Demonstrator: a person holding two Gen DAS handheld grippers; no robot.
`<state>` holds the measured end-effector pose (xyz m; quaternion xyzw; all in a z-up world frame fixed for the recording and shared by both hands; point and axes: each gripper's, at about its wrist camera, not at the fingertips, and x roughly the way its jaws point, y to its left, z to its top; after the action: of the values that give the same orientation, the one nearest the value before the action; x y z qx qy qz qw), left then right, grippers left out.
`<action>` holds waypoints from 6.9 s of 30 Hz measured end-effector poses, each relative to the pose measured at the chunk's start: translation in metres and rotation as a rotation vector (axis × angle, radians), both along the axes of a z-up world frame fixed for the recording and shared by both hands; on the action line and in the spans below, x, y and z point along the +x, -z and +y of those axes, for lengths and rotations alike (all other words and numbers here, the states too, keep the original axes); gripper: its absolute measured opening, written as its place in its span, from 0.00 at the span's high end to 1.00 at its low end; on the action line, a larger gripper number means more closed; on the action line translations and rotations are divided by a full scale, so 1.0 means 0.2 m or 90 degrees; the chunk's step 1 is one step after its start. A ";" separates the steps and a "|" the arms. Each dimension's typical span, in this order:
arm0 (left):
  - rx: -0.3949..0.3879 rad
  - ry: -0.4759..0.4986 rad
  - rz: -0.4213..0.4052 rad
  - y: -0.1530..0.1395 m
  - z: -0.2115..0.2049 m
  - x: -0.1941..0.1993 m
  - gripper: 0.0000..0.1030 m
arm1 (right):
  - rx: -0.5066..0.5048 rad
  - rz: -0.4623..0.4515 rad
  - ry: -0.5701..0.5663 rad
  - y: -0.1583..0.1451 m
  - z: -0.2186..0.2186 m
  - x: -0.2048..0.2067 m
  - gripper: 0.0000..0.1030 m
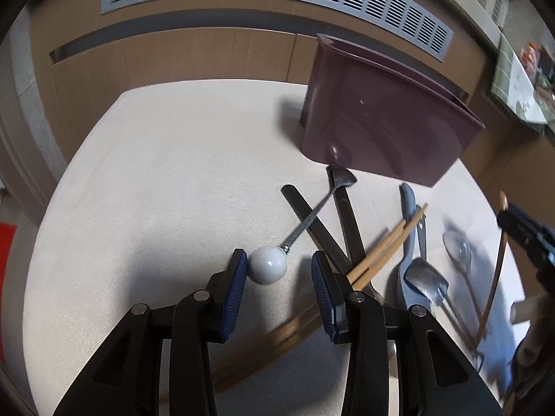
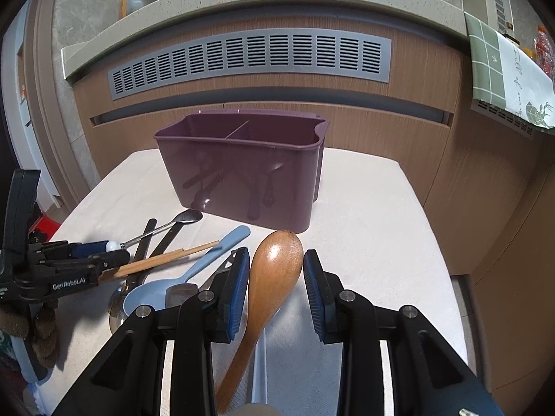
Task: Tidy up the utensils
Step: 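Grasp the white-knob metal spoon with the left tool while the right tool holds the wooden spoon, then lift both spoons over the maroon caddy and release them inside with both tools, then grasp the white plastic spoon handle with the right tool, then reach the left tool to the metal slotted spatula and grasp its handle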
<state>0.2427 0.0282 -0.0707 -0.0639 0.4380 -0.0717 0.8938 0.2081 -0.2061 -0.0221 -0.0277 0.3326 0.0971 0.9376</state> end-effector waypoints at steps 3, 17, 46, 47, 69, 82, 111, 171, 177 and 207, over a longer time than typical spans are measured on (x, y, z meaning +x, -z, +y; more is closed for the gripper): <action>-0.011 -0.014 0.006 0.00 0.02 0.02 0.74 | -0.001 0.002 -0.002 0.01 0.01 0.00 0.72; 0.017 -0.011 -0.184 -0.45 -0.04 -0.17 0.78 | 0.007 -0.062 0.006 -0.08 -0.03 -0.05 0.72; 0.003 0.040 -0.368 -1.13 -0.19 0.31 0.78 | 0.009 -0.258 -0.025 -0.80 -0.01 0.37 0.94; -0.004 0.037 -0.354 -1.07 -0.18 0.37 0.78 | 0.010 -0.243 -0.028 -0.77 -0.01 0.39 0.94; -0.058 0.072 -0.210 -0.67 -0.21 0.44 0.58 | -0.043 -0.109 -0.055 -0.34 -0.04 0.34 0.82; -0.079 0.037 -0.142 -0.47 -0.03 -0.04 0.50 | -0.011 0.114 -0.115 0.11 -0.01 0.04 0.72; -0.077 0.059 -0.043 -0.17 0.08 -0.29 0.43 | -0.056 0.189 -0.119 0.26 0.15 0.27 0.32; 0.010 0.184 0.031 -0.21 -0.52 -0.15 0.43 | 0.013 0.044 0.053 0.08 -0.37 -0.15 0.71; 0.023 0.137 0.075 -0.11 -0.59 -0.05 0.53 | 0.022 0.043 0.044 0.08 -0.35 -0.15 0.71; 0.088 0.179 0.064 -0.04 -0.79 -0.05 0.61 | 0.000 0.010 0.064 0.06 -0.36 -0.18 0.71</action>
<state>0.2329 -0.1296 -0.0619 0.0562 0.4909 -0.1622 0.8541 0.1713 -0.2787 -0.0350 -0.0100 0.3409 0.0502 0.9387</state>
